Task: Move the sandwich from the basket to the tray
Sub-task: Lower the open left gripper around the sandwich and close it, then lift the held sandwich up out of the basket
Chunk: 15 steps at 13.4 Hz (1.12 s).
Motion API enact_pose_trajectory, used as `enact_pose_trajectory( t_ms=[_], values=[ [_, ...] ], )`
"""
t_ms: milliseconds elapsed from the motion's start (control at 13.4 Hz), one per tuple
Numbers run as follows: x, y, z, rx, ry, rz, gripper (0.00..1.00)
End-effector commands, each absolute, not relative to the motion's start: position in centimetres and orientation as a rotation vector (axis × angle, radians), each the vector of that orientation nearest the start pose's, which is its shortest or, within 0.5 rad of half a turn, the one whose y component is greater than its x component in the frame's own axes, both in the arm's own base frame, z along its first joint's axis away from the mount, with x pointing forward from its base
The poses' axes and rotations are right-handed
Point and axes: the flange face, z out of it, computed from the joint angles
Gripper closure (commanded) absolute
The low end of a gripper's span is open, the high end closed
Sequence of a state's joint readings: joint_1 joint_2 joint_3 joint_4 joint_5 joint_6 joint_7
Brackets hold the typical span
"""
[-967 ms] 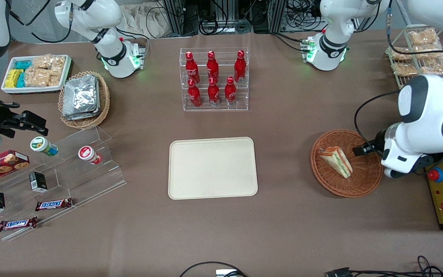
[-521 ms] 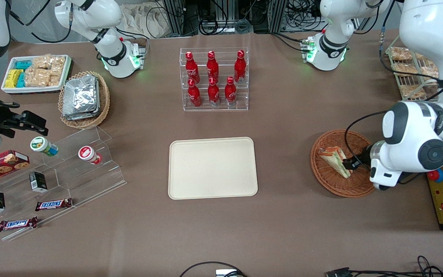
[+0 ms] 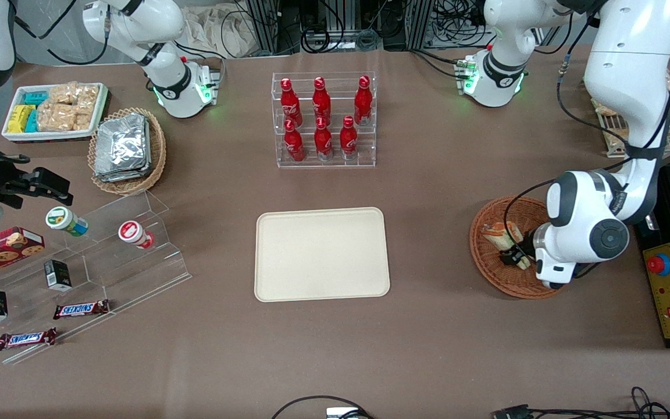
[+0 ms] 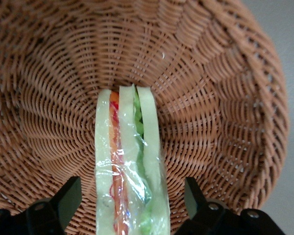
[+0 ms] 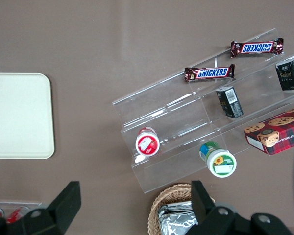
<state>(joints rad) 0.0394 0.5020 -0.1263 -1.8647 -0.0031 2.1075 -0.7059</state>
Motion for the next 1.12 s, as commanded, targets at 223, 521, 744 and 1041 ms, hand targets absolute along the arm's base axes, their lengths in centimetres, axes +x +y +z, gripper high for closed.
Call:
enact_pose_trajectory(
  t_ms=[223, 521, 744, 1041],
  values=[
    [60.8, -5.3, 23.8, -2.935, -0.974, 0.379, 1.0],
    [60.5, -5.0, 33.3, -3.022, -0.727, 0.336, 1.0],
    [61.0, -5.0, 39.9, -3.139, -0.278, 0.255, 1.0],
    [62.7, -10.8, 46.0, -3.201, 0.154, 0.155, 1.0]
  ],
)
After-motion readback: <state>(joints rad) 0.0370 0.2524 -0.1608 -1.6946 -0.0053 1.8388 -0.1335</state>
